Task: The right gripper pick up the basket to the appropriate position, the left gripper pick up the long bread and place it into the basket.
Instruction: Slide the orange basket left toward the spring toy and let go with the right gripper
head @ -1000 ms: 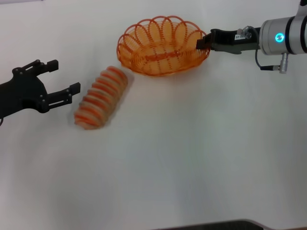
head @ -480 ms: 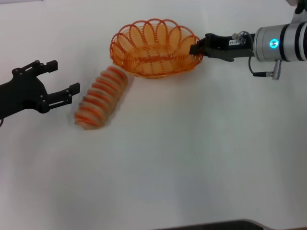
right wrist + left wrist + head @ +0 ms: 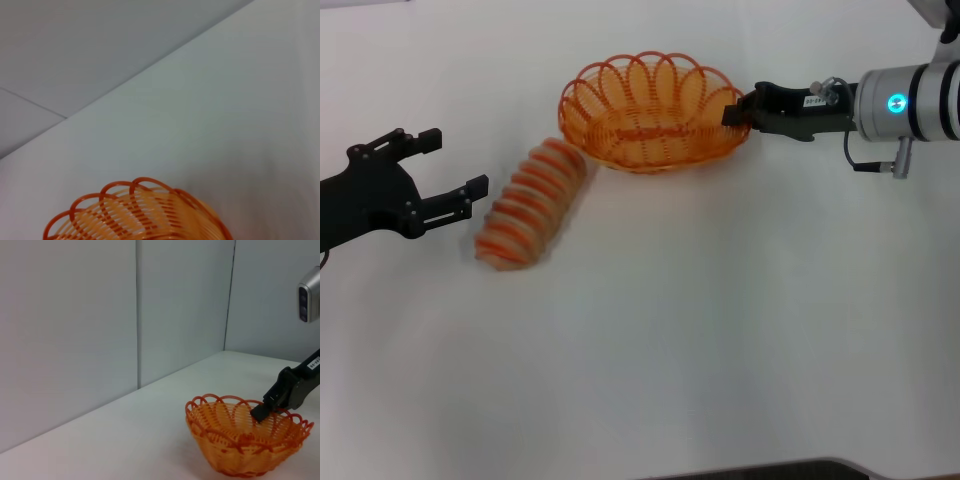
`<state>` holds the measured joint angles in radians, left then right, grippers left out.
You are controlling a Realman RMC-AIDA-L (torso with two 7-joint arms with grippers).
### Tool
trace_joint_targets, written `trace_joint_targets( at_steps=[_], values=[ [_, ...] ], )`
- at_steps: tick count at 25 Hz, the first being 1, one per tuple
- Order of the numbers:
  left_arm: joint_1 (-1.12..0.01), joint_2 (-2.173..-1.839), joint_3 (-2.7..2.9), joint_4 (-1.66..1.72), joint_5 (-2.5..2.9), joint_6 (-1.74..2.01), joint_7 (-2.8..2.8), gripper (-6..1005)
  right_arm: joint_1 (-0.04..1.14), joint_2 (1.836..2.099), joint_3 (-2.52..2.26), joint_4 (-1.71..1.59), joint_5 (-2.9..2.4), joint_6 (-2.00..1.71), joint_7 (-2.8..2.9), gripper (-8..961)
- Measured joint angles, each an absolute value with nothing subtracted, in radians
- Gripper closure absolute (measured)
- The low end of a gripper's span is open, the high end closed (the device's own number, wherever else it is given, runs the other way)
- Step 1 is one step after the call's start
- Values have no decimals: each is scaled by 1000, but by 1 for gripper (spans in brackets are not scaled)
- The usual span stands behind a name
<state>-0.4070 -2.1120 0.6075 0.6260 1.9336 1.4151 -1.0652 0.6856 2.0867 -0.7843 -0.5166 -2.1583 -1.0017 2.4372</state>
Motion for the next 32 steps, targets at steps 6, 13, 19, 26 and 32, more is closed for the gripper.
trace_joint_targets(
  at_steps=[6,13,19,26,32],
  values=[
    [-407,-2113,607,626,1933,1415,-1063,158,676,2086,-783,-515,-2158,-1000,2438,860],
    [-408,-2112,607,626,1933,1416,-1063,157,671,2087,-777,-515,-2157,-998,2440,859],
    [-410,-2112,607,626,1933,1416,-1063,157,671,2088,-777,-515,-2157,-998,2443,859],
    [-410,-2112,607,626,1933,1416,-1063,158,658,2087,-776,-506,-2105,-1004,2432,860],
    [-411,-2112,607,626,1933,1416,-1062,157,654,2086,-784,-504,-2096,-1010,2427,860]
  ],
)
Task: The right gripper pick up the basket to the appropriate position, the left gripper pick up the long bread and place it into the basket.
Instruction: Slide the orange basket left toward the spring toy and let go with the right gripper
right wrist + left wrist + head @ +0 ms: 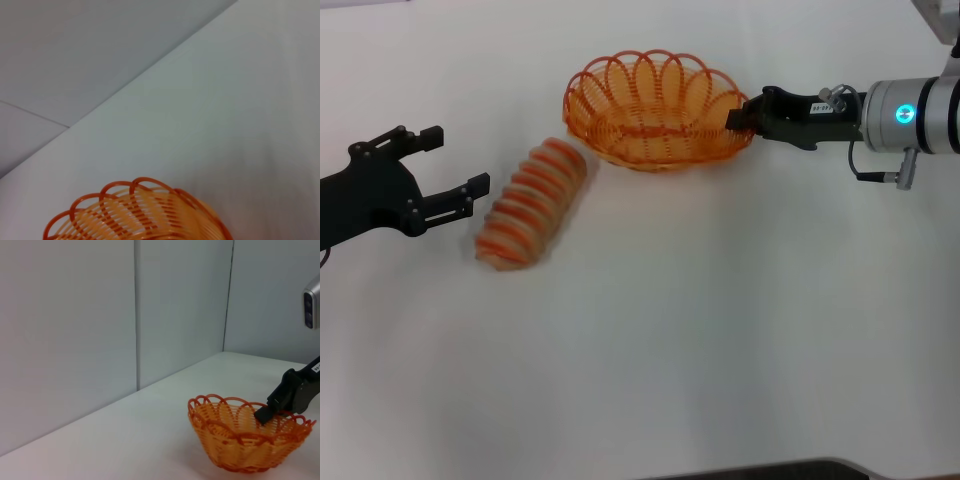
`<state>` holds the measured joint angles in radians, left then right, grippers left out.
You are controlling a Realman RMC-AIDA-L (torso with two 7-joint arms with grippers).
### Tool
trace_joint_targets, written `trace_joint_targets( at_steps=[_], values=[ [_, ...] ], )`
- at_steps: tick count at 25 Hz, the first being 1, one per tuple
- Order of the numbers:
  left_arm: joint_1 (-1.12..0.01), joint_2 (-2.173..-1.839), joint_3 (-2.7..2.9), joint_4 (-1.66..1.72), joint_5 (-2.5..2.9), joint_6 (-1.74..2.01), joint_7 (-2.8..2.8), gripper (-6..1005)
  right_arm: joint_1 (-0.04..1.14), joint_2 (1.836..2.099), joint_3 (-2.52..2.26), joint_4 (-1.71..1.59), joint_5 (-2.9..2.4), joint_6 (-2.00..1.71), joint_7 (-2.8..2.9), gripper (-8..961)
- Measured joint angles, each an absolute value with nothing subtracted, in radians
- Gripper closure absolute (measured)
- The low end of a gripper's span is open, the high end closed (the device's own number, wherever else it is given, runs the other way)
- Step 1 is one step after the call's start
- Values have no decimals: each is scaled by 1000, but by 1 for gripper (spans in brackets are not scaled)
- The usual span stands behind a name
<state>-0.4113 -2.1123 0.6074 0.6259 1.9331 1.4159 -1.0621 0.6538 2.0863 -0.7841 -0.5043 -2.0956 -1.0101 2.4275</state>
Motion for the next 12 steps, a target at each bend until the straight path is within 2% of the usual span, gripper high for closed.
trace_joint_targets(
  at_steps=[8,12],
  values=[
    [-413,-2111,607,626,1933,1416,-1060,158,654,2083,-777,-503,-2095,-1028,2431,851],
    [-413,-2111,607,627,1933,1416,-1060,158,654,2083,-776,-503,-2095,-1032,2434,741]
  ],
)
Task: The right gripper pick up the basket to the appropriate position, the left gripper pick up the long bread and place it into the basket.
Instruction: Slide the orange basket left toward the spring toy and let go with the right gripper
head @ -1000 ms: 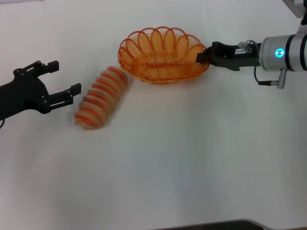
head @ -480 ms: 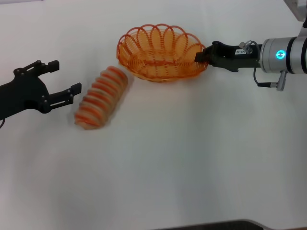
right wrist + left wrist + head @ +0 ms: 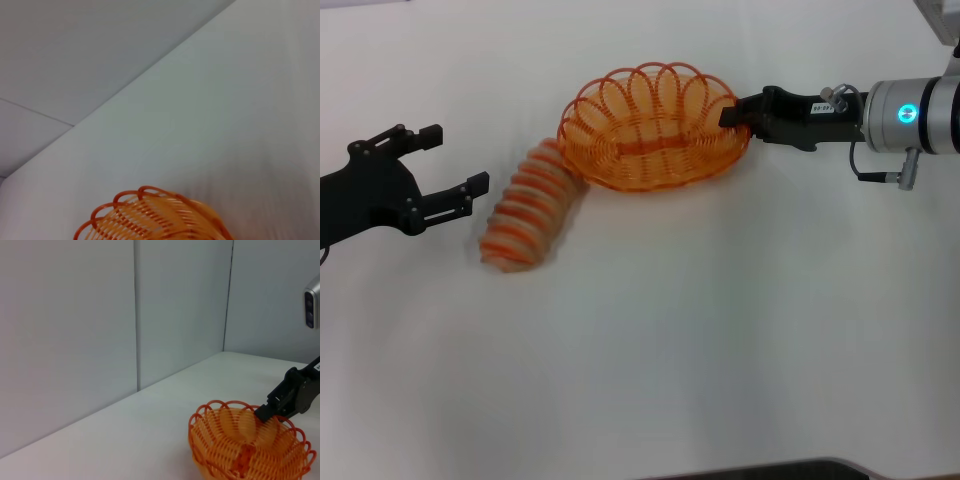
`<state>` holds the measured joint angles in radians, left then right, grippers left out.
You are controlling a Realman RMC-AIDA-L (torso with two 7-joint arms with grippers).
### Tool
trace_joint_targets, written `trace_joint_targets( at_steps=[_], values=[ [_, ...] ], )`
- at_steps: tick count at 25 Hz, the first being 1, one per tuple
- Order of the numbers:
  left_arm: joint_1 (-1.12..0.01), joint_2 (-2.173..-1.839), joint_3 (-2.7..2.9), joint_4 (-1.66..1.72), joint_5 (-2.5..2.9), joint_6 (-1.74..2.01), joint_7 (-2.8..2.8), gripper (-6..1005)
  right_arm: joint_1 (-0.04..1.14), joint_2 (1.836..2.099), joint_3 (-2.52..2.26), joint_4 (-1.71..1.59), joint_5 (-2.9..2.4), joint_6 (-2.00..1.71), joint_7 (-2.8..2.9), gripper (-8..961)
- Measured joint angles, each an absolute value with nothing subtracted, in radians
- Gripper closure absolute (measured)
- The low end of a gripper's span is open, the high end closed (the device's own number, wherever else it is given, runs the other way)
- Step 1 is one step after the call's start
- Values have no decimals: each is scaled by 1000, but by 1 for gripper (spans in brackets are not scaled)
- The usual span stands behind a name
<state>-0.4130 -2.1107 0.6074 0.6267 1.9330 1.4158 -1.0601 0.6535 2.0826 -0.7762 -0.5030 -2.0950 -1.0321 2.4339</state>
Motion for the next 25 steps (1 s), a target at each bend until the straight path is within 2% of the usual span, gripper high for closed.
trace_joint_targets(
  at_steps=[7,15,25],
  values=[
    [-413,-2111,607,629,1933,1416,-1060,158,653,2084,-776,-503,-2092,-1044,2439,620],
    [-415,-2111,607,629,1933,1416,-1060,157,652,2086,-776,-483,-2069,-1061,2440,600],
    [-417,-2112,607,637,1933,1416,-1060,158,628,2083,-775,-489,-2033,-1078,2430,529]
  ],
)
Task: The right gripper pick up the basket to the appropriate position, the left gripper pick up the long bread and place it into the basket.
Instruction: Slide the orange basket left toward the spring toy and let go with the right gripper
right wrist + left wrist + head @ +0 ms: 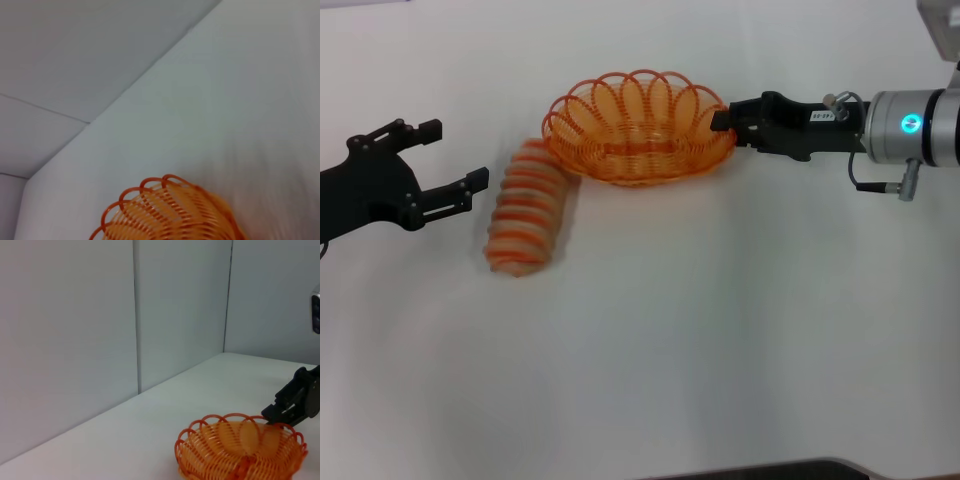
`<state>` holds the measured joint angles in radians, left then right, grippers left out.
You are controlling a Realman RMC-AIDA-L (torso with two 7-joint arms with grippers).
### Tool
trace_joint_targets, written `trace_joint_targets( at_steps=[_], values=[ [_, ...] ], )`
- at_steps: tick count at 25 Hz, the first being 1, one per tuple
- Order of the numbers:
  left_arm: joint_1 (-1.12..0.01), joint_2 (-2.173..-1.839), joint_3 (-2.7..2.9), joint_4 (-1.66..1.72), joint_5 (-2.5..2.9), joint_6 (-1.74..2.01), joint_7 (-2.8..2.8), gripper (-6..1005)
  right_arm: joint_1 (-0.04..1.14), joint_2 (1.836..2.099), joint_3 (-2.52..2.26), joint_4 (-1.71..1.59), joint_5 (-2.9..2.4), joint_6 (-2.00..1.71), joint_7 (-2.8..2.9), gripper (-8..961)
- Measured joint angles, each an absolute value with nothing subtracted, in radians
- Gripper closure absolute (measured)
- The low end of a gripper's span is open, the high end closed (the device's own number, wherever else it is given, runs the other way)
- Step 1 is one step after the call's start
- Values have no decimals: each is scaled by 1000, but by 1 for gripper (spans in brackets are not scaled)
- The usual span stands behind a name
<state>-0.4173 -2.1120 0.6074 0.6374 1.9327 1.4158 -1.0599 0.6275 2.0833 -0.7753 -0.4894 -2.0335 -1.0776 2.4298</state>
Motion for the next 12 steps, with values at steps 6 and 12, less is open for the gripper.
trace_joint_targets(
  at_steps=[6,12],
  values=[
    [-416,-2114,607,638,1933,1416,-1060,158,615,2082,-774,-501,-2025,-1097,2410,486],
    [-417,-2119,607,638,1932,1416,-1060,157,594,2080,-769,-515,-1997,-1131,2375,365]
  ],
)
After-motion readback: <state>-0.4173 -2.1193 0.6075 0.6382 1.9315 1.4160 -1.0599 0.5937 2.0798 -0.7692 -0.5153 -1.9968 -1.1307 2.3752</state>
